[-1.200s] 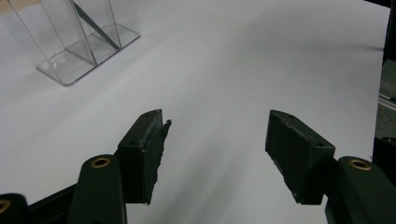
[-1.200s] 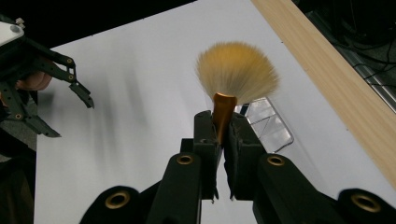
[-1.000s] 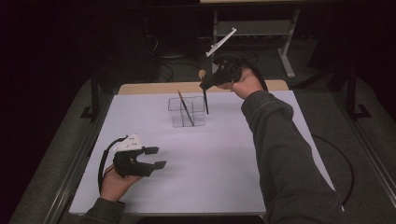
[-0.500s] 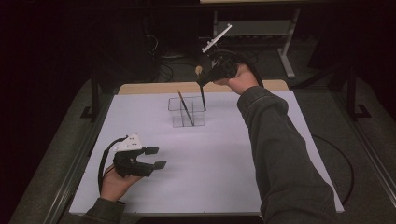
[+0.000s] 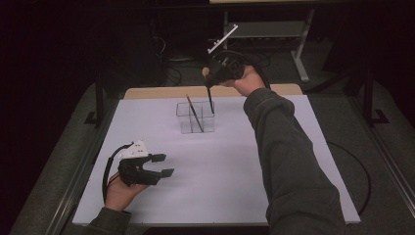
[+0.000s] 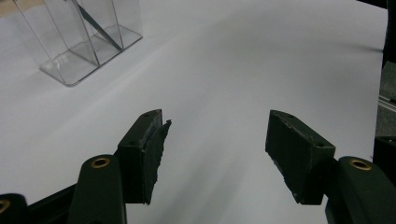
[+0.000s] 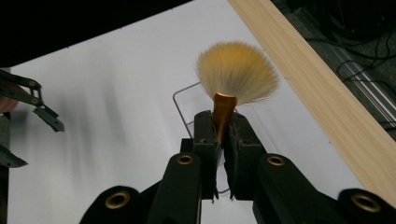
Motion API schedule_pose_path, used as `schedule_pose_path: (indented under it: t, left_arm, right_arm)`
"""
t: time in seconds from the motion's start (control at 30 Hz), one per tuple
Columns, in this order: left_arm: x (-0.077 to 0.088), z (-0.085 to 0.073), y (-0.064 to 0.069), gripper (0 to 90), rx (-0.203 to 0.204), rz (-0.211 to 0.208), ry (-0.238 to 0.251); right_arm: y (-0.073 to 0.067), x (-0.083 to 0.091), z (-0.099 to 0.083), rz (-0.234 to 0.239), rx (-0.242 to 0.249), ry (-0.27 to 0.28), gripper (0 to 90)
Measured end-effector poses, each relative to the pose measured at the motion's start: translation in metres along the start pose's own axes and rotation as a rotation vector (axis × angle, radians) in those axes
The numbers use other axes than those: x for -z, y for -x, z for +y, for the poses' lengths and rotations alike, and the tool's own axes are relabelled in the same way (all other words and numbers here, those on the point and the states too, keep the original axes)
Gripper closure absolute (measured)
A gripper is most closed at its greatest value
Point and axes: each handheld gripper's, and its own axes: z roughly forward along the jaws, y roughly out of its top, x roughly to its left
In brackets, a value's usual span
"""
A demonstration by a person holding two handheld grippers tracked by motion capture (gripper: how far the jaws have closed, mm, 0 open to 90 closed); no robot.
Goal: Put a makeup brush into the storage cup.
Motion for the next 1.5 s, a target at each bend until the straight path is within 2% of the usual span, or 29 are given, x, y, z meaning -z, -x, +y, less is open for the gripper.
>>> schedule_pose_path:
  t: [0.43, 0.63, 0.73, 0.93, 1.23, 1.5]
  left_arm:
    - [-0.002, 0.0, 0.0, 36.4, 0.0, -0.005, 0.007]
    - [-0.002, 0.0, 0.0, 36.4, 0.002, -0.005, 0.005]
    - [-0.002, 0.0, 0.0, 36.4, 0.001, -0.006, 0.005]
    - [0.0, 0.0, -0.001, 36.5, -0.009, -0.002, -0.001]
    - [0.0, 0.0, 0.0, 36.6, 0.006, -0.003, 0.003]
    - [0.001, 0.0, 0.0, 36.4, 0.001, -0.007, 0.002]
  right_arm:
    - [0.007, -0.007, 0.001, -0.021, -0.029, 0.007, 82.9]
    - [0.011, -0.011, 0.002, -0.033, -0.024, 0.016, 82.9]
    - [0.01, -0.012, 0.002, -0.032, -0.042, 0.012, 82.9]
    - [0.012, -0.016, 0.002, -0.039, -0.047, 0.014, 82.9]
    - [0.012, -0.025, 0.003, -0.046, -0.056, 0.007, 82.9]
    - [0.01, -0.033, 0.004, -0.045, -0.045, -0.014, 82.8]
